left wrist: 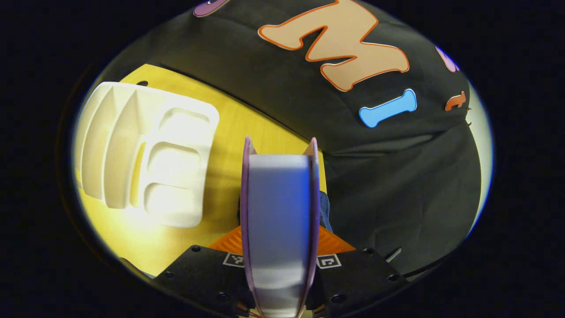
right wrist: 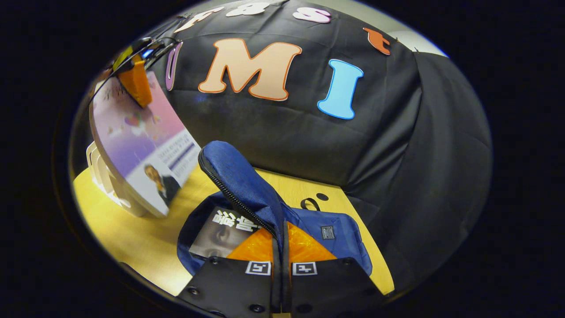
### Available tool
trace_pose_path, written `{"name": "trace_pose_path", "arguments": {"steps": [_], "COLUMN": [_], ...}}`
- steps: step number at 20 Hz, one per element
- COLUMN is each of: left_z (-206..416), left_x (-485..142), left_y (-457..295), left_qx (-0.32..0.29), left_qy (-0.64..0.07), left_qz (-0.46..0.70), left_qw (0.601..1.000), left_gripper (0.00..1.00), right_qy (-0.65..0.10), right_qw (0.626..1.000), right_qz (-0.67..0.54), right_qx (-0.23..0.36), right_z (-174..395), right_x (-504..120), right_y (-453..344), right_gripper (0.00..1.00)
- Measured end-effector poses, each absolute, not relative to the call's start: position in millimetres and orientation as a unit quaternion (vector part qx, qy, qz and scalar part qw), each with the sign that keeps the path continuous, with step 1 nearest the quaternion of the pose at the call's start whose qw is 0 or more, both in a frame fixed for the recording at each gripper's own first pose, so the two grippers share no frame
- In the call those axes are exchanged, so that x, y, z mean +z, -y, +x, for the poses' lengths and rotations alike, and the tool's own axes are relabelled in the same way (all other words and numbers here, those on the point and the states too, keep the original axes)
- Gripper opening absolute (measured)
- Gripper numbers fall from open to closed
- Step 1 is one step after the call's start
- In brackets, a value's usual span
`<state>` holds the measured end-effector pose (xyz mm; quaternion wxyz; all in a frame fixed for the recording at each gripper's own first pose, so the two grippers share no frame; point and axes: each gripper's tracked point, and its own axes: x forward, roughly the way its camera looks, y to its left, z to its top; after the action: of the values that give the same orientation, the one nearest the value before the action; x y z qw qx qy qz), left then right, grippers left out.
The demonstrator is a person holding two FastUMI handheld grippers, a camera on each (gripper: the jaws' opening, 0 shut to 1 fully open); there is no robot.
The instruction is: Open the schoolbag, grab two books from the bookshelf and put them into the schoolbag.
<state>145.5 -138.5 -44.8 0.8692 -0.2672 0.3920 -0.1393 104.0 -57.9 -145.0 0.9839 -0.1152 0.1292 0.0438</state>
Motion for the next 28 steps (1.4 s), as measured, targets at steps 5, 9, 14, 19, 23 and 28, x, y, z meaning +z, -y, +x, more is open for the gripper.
{"name": "trace_pose_path", "arguments": {"steps": [5, 9, 14, 19, 23, 28], "left_z": [165, 177, 193, 207, 219, 230], "left_x": [-84, -114, -152, -181, -199, -222], "left_y": [175, 199, 230, 250, 257, 283], "left_qx": [-0.184, -0.210, -0.230, -0.247, -0.256, -0.274], "left_qy": [-0.359, -0.350, -0.356, -0.376, -0.383, -0.397], "left_qz": [-0.298, -0.309, -0.338, -0.388, -0.413, -0.407], "left_qw": [0.865, 0.859, 0.840, 0.805, 0.786, 0.775], "left_gripper": [0.39, 0.39, 0.39, 0.39, 0.38, 0.39], "right_qy": [-0.127, -0.123, -0.111, -0.101, -0.101, -0.101], "right_qw": [0.985, 0.986, 0.988, 0.989, 0.987, 0.986], "right_qz": [-0.104, -0.092, -0.078, -0.064, -0.067, -0.066], "right_qx": [0.051, 0.057, 0.068, 0.084, 0.108, 0.119], "right_z": [106, 106, 103, 102, 99, 97], "right_x": [-142, -141, -144, -144, -149, -152], "right_y": [58, 57, 53, 49, 38, 31], "right_gripper": [0.04, 0.04, 0.02, 0.04, 0.04, 0.04]}}
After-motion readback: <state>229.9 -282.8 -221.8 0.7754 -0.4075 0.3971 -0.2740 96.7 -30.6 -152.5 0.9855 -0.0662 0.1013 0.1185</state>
